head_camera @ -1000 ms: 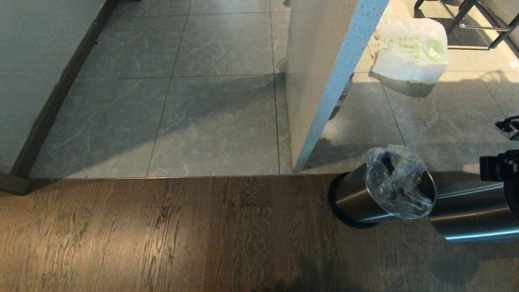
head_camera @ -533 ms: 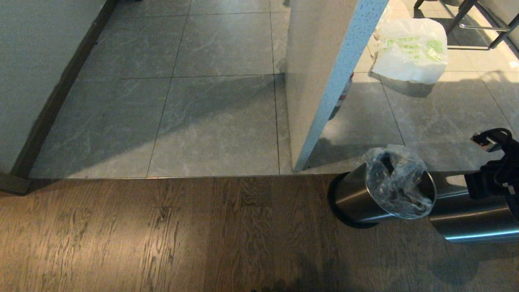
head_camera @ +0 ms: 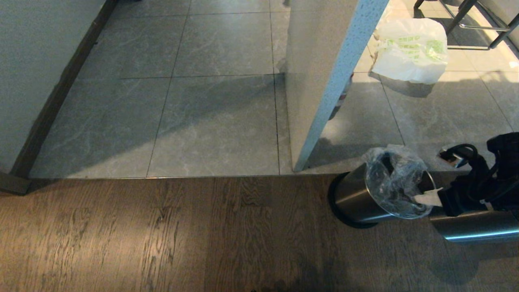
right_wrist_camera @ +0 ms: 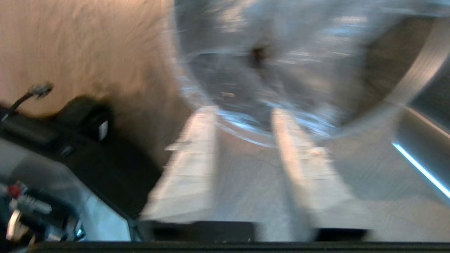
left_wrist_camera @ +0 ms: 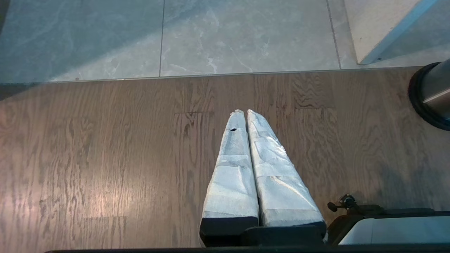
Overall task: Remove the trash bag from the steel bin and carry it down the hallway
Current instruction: Pick up the trash bag
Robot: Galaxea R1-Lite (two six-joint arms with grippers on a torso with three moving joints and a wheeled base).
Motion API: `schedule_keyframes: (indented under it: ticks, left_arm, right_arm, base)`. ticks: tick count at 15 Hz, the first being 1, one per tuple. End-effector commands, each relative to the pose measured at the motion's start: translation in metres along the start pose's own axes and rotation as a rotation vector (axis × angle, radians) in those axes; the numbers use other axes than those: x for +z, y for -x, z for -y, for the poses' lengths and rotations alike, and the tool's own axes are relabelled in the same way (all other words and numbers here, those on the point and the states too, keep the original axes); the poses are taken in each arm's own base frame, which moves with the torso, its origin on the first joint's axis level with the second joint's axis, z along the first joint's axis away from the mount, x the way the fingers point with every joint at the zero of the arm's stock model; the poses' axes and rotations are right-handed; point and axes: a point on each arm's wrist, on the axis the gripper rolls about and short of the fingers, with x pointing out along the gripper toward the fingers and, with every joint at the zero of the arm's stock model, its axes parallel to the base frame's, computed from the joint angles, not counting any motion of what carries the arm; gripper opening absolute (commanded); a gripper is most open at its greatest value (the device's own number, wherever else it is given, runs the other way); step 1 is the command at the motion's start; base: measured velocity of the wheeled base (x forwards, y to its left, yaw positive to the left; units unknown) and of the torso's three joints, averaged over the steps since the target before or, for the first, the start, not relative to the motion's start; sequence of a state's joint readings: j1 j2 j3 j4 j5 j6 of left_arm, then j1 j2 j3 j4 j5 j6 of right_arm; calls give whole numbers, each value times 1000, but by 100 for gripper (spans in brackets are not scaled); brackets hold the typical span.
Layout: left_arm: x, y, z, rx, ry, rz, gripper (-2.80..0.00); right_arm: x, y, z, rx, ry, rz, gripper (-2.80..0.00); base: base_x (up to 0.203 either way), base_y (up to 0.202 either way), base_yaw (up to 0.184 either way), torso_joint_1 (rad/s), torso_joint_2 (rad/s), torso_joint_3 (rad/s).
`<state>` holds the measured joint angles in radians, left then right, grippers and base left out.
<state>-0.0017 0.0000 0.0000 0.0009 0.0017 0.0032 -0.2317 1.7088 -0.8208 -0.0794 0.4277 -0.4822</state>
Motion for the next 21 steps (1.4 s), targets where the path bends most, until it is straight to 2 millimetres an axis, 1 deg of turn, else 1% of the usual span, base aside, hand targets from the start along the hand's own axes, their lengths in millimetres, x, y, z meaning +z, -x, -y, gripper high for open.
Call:
schedule_keyframes:
  ticks: [1, 3, 5, 6, 8, 14, 15, 18, 21]
  left_arm:
    - [0, 0, 0, 0, 0, -1, -280]
    - [0, 0, 0, 0, 0, 1, -280]
    - [0, 0, 0, 0, 0, -1, -280]
    - [0, 0, 0, 0, 0, 1, -280]
    - [0, 0, 0, 0, 0, -1, -280]
    - [0, 0, 0, 0, -1, -1, -280]
    - [0, 0, 0, 0, 0, 1, -280]
    - [0, 0, 0, 0, 0, 0, -280]
    - [0, 0, 0, 0, 0, -1, -280]
  right_arm:
    - [-3, -12, -3, 35, 19, -26, 0]
    - [-3, -11, -4, 35, 68, -23, 0]
    - [-3, -3, 2, 4, 117, -8, 0]
    - [-5, 2, 5, -13, 151, -4, 0]
    - [-11, 3, 6, -11, 194, -18, 0]
    - [-22, -14, 8, 23, 159, -59, 0]
    - [-22, -17, 9, 26, 161, -62, 0]
    - [-23, -33, 12, 34, 167, -64, 0]
    - [-22, -41, 15, 39, 156, -68, 0]
  base:
    - [0, 0, 0, 0, 0, 0]
    - [0, 0, 0, 0, 0, 0]
    - [0, 0, 0, 0, 0, 0]
    - [0, 0, 0, 0, 0, 0]
    - [0, 0, 0, 0, 0, 0]
    - [0, 0, 0, 0, 0, 0]
    - [0, 0, 0, 0, 0, 0]
    - [0, 0, 0, 0, 0, 0]
    - [0, 0, 0, 0, 0, 0]
